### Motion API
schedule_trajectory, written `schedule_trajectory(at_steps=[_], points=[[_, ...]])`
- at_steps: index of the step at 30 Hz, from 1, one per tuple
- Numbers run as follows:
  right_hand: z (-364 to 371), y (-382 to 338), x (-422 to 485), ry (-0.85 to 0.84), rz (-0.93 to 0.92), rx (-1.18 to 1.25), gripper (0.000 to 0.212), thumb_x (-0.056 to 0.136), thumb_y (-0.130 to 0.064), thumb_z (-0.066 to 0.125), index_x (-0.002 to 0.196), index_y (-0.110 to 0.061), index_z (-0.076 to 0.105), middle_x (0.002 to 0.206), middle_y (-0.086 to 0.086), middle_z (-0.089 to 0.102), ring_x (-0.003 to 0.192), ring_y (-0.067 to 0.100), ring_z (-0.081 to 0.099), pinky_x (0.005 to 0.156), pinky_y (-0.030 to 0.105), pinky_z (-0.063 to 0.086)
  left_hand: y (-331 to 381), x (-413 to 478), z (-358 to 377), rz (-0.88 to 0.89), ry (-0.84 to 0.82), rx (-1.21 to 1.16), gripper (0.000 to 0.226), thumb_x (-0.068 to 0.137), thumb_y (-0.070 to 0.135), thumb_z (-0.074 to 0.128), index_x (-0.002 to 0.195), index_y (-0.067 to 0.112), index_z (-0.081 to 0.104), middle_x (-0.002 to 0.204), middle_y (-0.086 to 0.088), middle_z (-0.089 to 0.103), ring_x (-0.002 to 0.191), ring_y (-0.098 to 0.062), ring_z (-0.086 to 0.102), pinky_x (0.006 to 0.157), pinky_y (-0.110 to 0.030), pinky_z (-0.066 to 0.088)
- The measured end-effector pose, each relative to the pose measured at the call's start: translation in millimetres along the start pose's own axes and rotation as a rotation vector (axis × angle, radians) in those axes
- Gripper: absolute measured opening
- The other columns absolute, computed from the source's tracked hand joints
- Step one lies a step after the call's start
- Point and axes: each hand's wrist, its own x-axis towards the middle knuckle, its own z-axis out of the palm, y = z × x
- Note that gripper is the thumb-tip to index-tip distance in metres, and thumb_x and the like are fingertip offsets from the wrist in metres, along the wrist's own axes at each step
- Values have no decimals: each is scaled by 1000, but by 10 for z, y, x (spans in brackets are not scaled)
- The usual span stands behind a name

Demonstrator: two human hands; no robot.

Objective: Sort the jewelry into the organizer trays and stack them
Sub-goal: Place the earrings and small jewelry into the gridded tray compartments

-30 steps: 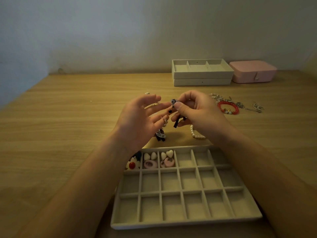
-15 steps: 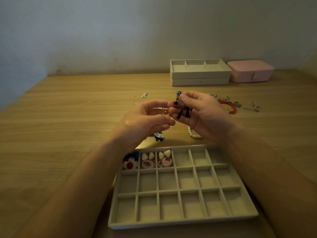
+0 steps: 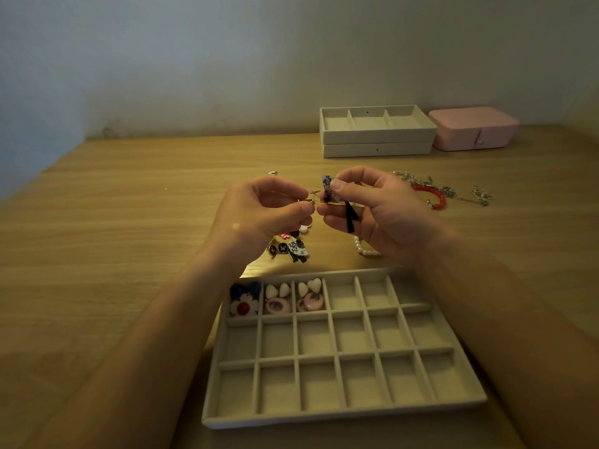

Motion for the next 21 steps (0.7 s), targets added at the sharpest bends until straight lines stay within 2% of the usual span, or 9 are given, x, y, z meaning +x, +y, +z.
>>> schedule_trajectory(at_steps=[4, 8, 10, 13, 16, 18, 21], points=[[-14, 2, -4, 41, 39, -26, 6, 93, -7, 67, 99, -8, 64, 91, 12, 71, 76, 22, 75, 61, 30, 63, -10, 5, 8, 39, -1, 24, 16, 80, 0, 79, 93, 7, 71, 78, -11, 75, 67, -15, 72, 58, -19, 53], [-42, -17, -5, 23, 69, 58, 8, 95, -9, 64, 102, -6, 62, 90, 12, 69, 77, 20, 73, 61, 28, 61, -22, 13, -9, 86, -5, 88, 14, 83, 2, 77, 94, 8, 71, 81, -12, 74, 69, -14, 70, 65, -23, 57], [-44, -22, -5, 7, 77, 89, 6, 98, -8, 60, 104, -6, 60, 93, 12, 66, 76, 20, 73, 62, 28, 60, -15, 8, -9, 109, -34, 139, 12, 86, 2, 75, 95, 9, 72, 80, -9, 71, 69, -11, 67, 62, -19, 53], [-37, -15, -6, -21, 69, 83, 18, 101, -2, 51, 112, -6, 64, 96, 14, 59, 70, 18, 69, 63, 28, 58, 3, -10, 4, 131, -77, 180, 14, 90, 3, 70, 100, 11, 74, 82, -7, 70, 71, -8, 65, 62, -18, 52], [-30, -8, -22, -41, 54, 83, 26, 101, 1, 43, 106, -3, 68, 96, 15, 57, 71, 17, 67, 67, 29, 59, 7, -20, 5, 104, -76, 150, 13, 90, 4, 70, 100, 12, 74, 85, -9, 72, 71, -9, 67, 62, -17, 52], [-28, -10, -24, -53, 53, 87, 20, 98, 2, 46, 102, -2, 65, 97, 15, 57, 74, 17, 67, 71, 30, 60, 4, -22, 1, 80, -76, 128, 11, 90, 5, 70, 98, 13, 74, 83, -8, 72, 70, -10, 68, 61, -16, 51], [-62, -6, 4, -70, 20, 32, 15, 84, 7, 64, 94, -5, 62, 92, 12, 62, 76, 17, 66, 72, 27, 59, -9, -11, -20, 50, -94, 80, 11, 89, 7, 71, 98, 13, 75, 84, -9, 73, 75, -16, 69, 72, -26, 57]])
